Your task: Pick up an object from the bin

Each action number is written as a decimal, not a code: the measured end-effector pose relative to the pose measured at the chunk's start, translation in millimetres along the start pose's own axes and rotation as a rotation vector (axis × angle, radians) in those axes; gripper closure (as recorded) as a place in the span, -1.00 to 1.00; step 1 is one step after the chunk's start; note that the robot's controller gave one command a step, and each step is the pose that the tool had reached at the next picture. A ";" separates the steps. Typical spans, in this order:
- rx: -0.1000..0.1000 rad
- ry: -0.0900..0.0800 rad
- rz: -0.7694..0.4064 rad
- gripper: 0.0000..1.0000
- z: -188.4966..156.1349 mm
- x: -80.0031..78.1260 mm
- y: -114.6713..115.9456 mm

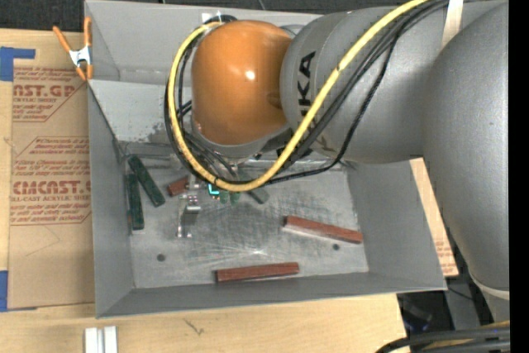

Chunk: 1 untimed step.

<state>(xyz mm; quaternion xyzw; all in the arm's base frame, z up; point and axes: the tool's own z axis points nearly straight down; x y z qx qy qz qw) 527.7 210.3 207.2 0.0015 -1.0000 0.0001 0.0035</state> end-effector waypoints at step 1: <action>-0.002 -0.008 0.002 -1.00 -4.7 -1.9 -1.2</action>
Offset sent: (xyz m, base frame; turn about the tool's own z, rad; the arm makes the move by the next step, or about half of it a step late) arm 0.0324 -0.0618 -0.0385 0.0010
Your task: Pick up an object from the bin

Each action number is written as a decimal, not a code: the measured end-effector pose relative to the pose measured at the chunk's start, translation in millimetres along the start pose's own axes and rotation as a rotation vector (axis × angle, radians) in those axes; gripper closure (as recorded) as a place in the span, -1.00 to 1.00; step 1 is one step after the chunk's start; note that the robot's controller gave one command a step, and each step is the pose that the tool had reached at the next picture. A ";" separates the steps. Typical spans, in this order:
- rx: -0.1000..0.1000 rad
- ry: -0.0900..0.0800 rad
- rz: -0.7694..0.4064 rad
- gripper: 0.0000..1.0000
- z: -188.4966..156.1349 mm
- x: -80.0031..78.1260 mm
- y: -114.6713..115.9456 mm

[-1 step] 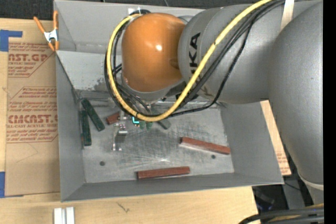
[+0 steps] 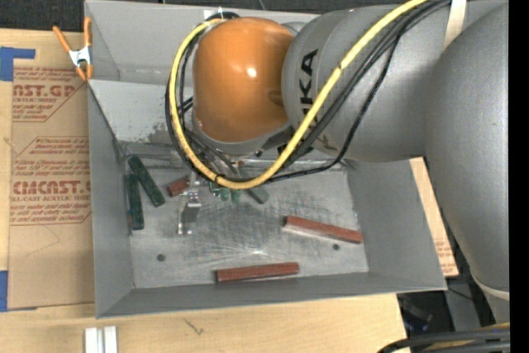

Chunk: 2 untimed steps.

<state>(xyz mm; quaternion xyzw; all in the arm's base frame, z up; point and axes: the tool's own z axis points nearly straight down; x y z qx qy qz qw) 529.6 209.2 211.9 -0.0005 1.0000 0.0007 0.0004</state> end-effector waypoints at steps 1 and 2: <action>-0.001 -0.002 -0.005 -1.00 34.4 -24.8 -46.8; -0.001 -0.004 0.007 -1.00 104.1 -21.6 -63.2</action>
Offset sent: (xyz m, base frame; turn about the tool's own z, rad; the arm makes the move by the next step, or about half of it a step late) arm 0.0144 -0.0665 -0.1419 0.0122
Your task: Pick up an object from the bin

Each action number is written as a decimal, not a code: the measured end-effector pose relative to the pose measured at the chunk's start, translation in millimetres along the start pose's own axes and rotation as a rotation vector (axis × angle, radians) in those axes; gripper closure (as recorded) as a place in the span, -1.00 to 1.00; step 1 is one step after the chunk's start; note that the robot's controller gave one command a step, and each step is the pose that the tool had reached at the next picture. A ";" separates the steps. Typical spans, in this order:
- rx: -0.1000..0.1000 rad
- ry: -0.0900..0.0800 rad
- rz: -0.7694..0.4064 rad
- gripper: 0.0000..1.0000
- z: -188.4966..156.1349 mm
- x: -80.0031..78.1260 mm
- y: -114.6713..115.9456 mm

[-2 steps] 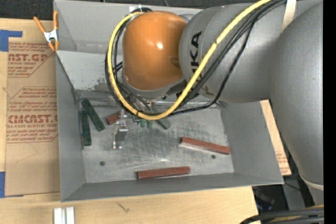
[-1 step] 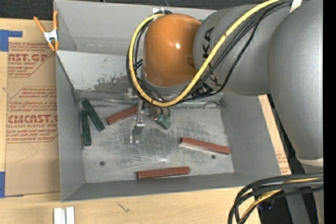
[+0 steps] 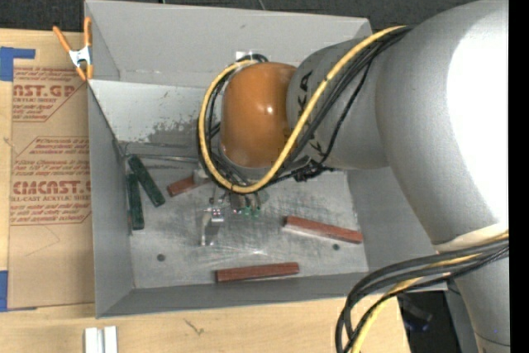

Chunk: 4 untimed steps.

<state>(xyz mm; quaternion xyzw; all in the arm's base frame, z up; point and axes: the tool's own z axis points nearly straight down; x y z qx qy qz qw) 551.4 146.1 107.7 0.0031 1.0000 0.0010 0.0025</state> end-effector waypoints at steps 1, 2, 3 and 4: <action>0.001 0.008 0.061 -1.00 28.6 -2.8 7.0; -0.002 0.003 0.074 -1.00 34.7 -31.7 -3.2; -0.003 0.010 0.069 -1.00 33.8 -35.2 -4.7; -0.006 0.000 0.102 -1.00 34.1 -38.0 -32.1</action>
Offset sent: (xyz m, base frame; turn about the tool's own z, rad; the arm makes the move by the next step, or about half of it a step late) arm 0.0324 -0.0082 -0.0377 0.0793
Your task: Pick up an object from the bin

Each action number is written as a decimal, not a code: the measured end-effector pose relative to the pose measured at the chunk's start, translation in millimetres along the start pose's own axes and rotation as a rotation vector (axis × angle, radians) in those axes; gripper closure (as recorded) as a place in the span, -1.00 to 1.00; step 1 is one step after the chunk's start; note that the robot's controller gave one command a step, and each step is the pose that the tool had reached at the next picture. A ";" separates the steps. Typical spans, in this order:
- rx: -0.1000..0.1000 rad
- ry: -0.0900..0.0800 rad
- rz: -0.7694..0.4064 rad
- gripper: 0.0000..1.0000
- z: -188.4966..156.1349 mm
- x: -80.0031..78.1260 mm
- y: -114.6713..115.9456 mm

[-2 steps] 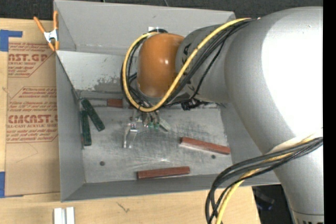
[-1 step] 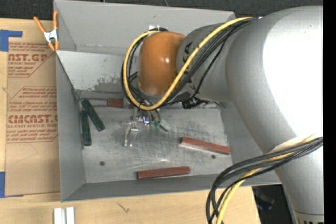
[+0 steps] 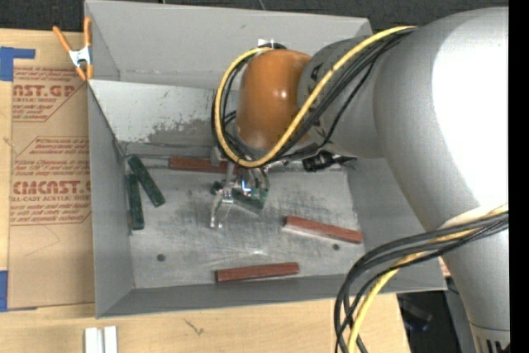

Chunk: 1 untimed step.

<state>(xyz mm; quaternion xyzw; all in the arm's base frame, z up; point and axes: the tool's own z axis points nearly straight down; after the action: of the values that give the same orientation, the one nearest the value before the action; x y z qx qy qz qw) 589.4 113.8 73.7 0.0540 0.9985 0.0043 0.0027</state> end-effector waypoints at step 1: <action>0.000 -0.017 -0.013 1.00 -4.7 -12.4 -23.4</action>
Offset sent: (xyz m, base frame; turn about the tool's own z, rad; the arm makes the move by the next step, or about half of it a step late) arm 0.0000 0.0000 0.0000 0.0000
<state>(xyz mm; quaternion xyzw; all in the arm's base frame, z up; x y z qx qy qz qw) 599.2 89.2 78.3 0.0475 0.9988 0.0038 0.0112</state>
